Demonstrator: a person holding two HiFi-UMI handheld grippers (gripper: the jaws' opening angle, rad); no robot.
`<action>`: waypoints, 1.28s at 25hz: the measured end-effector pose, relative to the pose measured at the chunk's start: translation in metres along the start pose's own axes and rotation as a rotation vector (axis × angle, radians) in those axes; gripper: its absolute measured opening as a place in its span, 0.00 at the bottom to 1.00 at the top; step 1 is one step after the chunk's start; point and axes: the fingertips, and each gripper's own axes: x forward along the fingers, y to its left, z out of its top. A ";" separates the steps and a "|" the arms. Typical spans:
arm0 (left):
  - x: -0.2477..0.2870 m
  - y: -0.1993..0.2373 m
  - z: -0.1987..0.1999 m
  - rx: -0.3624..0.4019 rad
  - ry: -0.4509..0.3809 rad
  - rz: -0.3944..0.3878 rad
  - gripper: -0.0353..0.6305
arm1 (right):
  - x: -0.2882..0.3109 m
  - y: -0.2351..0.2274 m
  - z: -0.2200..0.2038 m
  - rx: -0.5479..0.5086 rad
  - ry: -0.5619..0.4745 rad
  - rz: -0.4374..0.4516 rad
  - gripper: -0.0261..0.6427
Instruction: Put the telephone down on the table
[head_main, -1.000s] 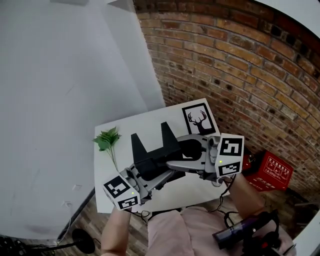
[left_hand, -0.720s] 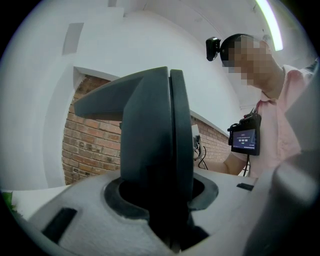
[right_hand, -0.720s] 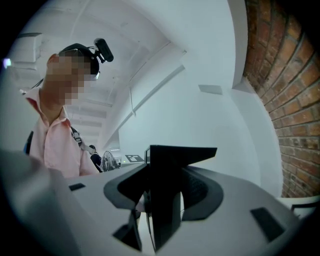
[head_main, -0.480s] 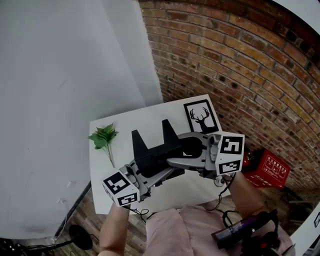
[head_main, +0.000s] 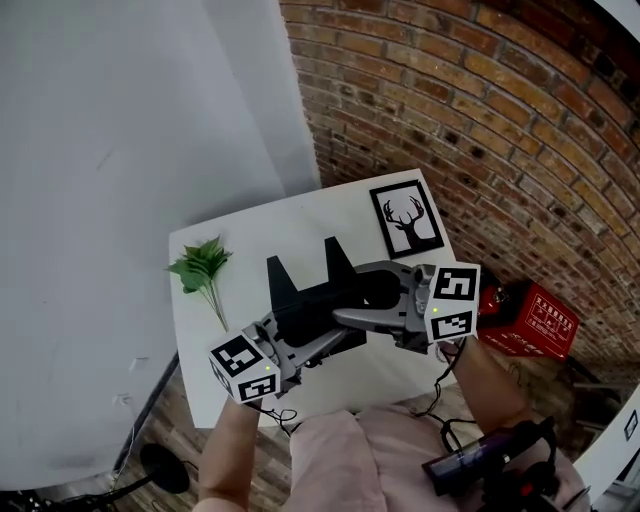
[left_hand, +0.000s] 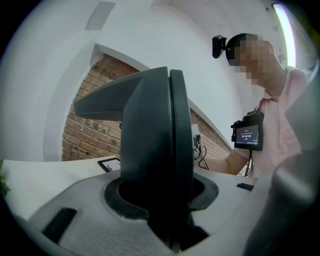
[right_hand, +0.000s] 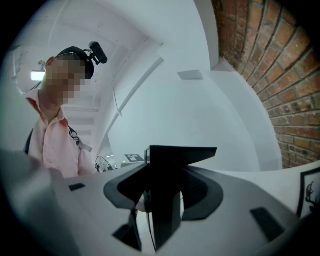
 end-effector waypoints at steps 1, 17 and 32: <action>0.000 0.003 -0.005 -0.013 0.002 -0.004 0.30 | 0.001 -0.003 -0.004 0.012 0.003 -0.005 0.33; 0.013 0.046 -0.081 -0.203 0.049 -0.031 0.30 | 0.006 -0.058 -0.080 0.192 0.057 -0.052 0.34; 0.016 0.066 -0.128 -0.308 0.072 -0.037 0.31 | 0.011 -0.084 -0.131 0.296 0.095 -0.077 0.34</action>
